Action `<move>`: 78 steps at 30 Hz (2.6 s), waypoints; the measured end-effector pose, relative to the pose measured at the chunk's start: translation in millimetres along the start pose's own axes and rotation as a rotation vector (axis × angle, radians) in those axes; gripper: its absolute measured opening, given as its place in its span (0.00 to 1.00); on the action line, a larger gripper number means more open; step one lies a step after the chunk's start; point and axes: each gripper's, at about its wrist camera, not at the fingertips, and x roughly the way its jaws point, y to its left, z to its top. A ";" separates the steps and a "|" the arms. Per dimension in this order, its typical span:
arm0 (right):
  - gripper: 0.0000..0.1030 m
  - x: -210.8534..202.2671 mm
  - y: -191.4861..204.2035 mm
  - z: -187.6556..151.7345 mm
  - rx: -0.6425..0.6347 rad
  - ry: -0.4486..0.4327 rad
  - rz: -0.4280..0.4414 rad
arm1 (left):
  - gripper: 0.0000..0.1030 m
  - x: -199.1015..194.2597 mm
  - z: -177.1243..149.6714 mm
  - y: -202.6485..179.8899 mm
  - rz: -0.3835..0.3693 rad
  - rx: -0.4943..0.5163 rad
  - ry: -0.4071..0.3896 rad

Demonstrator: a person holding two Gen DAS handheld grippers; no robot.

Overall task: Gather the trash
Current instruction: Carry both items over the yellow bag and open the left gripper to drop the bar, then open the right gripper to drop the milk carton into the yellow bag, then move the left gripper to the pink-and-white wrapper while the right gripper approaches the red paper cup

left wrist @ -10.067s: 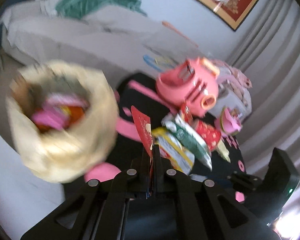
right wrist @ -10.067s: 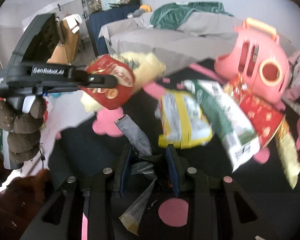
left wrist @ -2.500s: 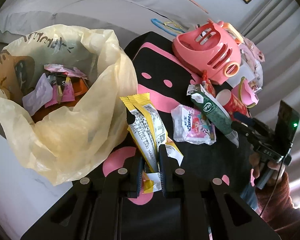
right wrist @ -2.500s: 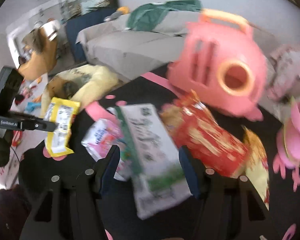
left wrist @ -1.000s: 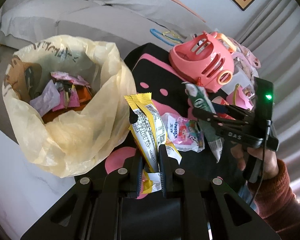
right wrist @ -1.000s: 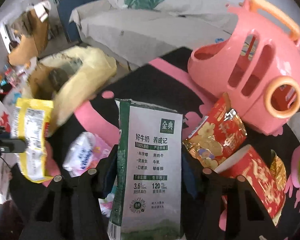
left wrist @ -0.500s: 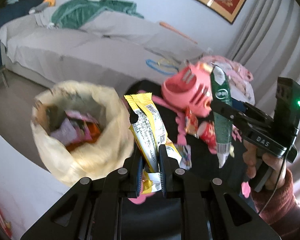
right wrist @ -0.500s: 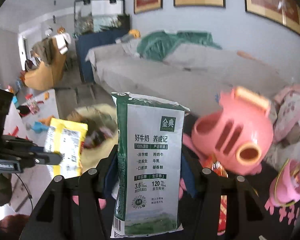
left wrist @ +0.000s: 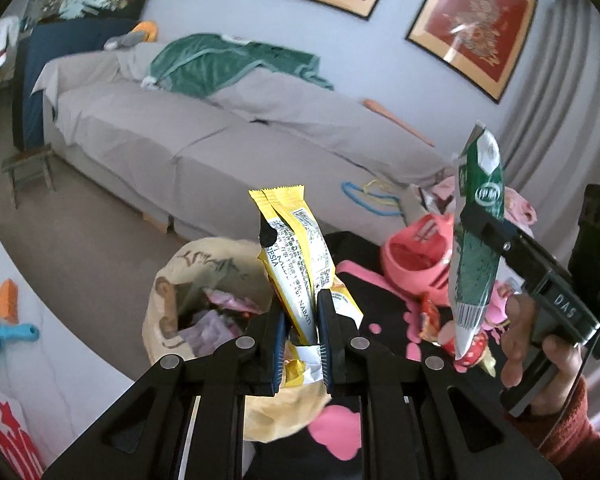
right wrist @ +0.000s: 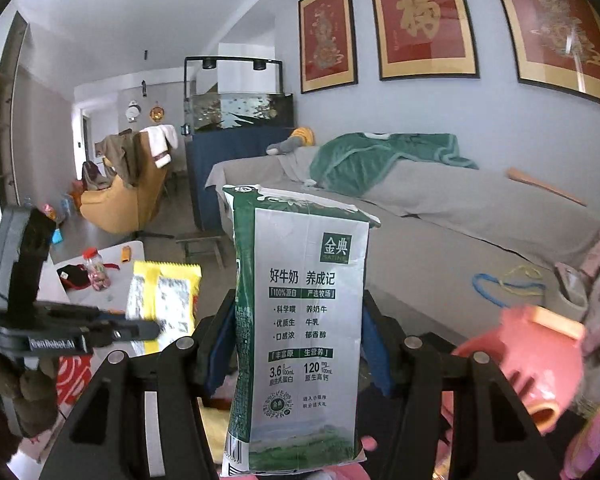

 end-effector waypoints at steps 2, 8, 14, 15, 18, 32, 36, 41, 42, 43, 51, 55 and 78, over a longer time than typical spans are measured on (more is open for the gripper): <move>0.51 18.0 3.2 0.9 0.003 0.018 0.019 | 0.15 13.7 -2.3 12.9 0.005 -0.021 0.024; 0.51 62.5 -2.1 -7.7 0.025 0.075 0.040 | 0.24 60.4 -11.2 51.0 -0.056 -0.115 0.084; 0.51 96.5 -8.4 -23.2 0.055 0.142 0.053 | 0.45 82.6 -15.3 85.5 -0.052 -0.211 0.104; 0.51 101.6 -9.2 -25.7 0.059 0.153 0.056 | 0.45 83.6 -16.4 90.4 -0.054 -0.230 0.110; 0.51 118.4 -7.4 -30.0 0.066 0.179 0.063 | 0.45 81.0 -20.6 105.3 -0.039 -0.265 0.096; 0.53 181.4 37.4 -59.6 0.001 0.166 0.113 | 0.46 45.6 -34.3 133.4 0.050 -0.293 -0.027; 0.55 184.3 41.3 -83.7 -0.015 0.271 0.129 | 0.46 49.3 -38.5 134.1 0.041 -0.292 -0.013; 0.58 176.3 36.5 -102.3 -0.026 0.340 0.114 | 0.46 53.0 -36.8 124.6 0.031 -0.287 -0.001; 0.58 172.6 32.9 -103.4 -0.020 0.342 0.114 | 0.46 52.2 -36.7 121.8 0.030 -0.283 -0.002; 0.58 169.4 29.3 -103.0 -0.012 0.344 0.123 | 0.46 51.6 -36.2 119.5 0.031 -0.280 -0.003; 0.64 140.5 12.0 -88.7 0.013 0.278 0.114 | 0.46 40.8 -33.9 100.3 0.042 -0.255 -0.015; 0.64 120.5 1.0 -85.8 0.042 0.264 0.124 | 0.46 38.5 -34.4 79.4 0.038 -0.218 -0.008; 0.63 -111.4 -143.1 -182.4 0.191 0.245 -0.319 | 0.46 170.3 -88.0 -144.1 -0.272 0.317 0.374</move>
